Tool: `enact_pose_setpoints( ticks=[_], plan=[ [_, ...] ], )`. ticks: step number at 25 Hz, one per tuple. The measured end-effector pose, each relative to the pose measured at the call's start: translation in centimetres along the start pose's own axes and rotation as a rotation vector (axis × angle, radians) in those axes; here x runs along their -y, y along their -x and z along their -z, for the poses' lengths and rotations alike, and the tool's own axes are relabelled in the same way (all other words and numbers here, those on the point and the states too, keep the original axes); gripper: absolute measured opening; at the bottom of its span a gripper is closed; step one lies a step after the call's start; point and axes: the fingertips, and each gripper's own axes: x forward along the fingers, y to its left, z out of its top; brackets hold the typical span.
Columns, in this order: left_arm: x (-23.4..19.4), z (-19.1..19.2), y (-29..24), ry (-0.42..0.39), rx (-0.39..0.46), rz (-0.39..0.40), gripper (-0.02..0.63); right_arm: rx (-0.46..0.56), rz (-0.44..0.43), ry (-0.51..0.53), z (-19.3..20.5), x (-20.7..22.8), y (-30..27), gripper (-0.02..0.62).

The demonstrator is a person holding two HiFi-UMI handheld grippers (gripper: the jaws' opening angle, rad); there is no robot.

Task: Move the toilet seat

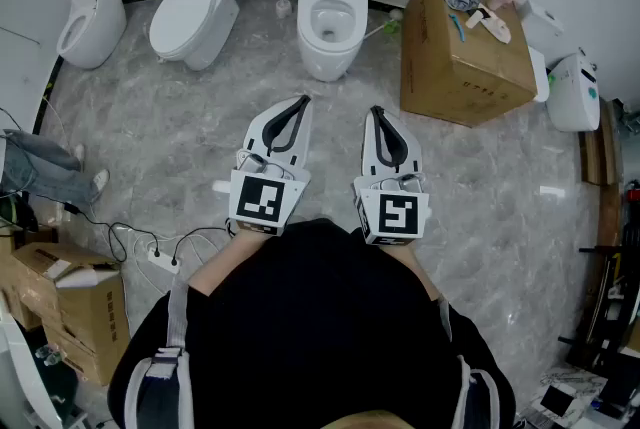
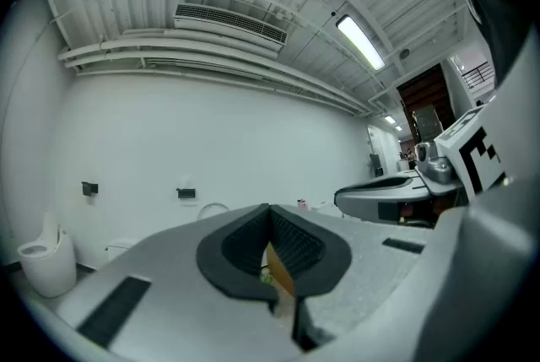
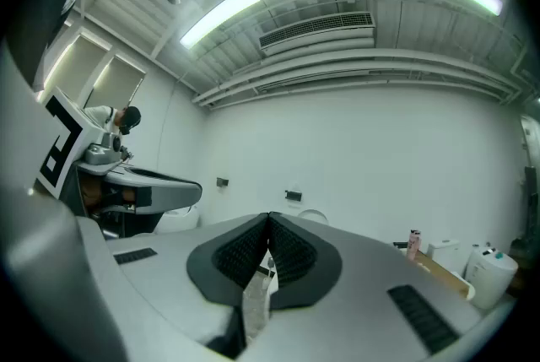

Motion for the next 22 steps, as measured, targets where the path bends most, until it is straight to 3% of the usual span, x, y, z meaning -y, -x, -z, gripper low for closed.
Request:
enact_pose_setpoints(
  ticks=[4, 22],
  plan=[
    [-0.3, -0.7, -0.7, -0.026, 0.026, 0.024, 0.006, -0.002, 0.011, 0.004, 0.2, 0.2, -0.7, 0.021],
    [-4.5, 2.3, -5.7, 0.002, 0.001, 0.076, 0.006, -0.010, 0.078, -0.037, 2.4, 1.8, -6.8, 0.021]
  ],
)
